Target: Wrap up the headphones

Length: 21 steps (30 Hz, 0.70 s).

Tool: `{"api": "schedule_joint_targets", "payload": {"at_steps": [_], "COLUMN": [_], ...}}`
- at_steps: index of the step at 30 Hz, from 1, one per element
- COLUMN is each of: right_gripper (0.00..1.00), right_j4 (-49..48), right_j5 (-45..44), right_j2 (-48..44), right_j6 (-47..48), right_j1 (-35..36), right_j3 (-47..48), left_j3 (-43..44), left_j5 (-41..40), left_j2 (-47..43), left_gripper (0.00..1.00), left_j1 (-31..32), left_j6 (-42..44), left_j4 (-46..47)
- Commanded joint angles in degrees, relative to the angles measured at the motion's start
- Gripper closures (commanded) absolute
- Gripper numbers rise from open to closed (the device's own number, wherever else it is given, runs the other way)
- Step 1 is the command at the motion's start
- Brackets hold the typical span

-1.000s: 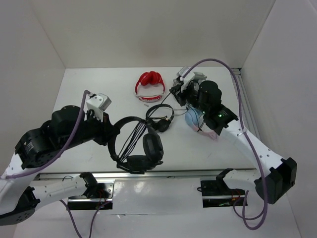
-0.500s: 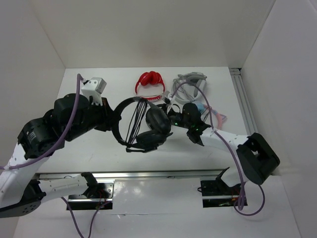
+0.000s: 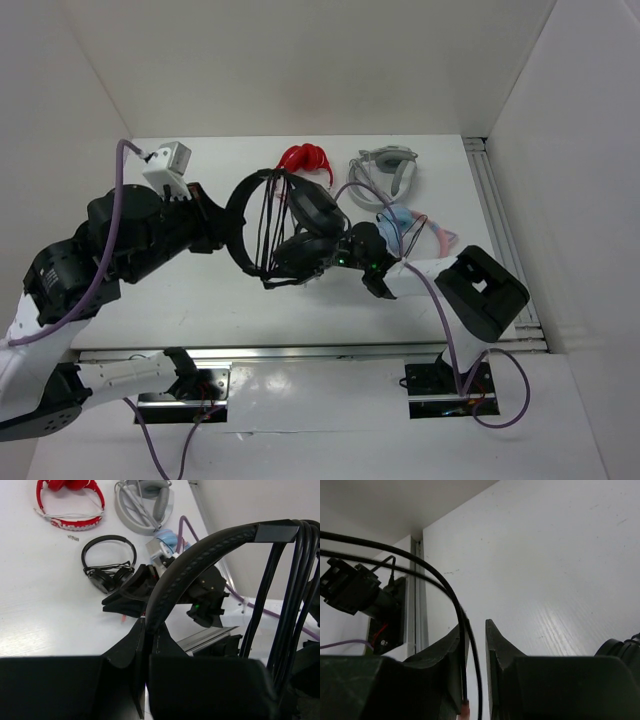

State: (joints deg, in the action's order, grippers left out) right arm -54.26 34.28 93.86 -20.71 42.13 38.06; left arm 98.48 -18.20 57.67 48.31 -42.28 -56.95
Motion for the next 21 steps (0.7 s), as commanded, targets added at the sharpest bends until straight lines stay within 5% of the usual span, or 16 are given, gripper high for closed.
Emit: {"api": "schedule_joint_targets", "payload": {"at_steps": [1, 12, 21], "right_gripper": [0.73, 0.7, 0.59], "right_j4": [-7.18, -6.3, -3.84], "right_j5": [-0.18, 0.96, 1.49], "right_j2": [0.62, 1.76, 0.62], "right_j6": [-1.09, -2.14, -0.47], "right_j1": [0.41, 0.41, 0.41], "right_j3": [1.57, 3.77, 0.7], "left_j3": [-0.21, -0.21, -0.83], "left_j5": [0.18, -5.25, -9.58], "left_j2": [-1.77, -2.83, -2.3], "left_gripper": [1.0, 1.0, 1.0], "left_j1": [0.29, 0.29, 0.29], "left_j6": [-3.16, -4.38, -4.39], "left_j4": [7.73, 5.8, 4.74]}}
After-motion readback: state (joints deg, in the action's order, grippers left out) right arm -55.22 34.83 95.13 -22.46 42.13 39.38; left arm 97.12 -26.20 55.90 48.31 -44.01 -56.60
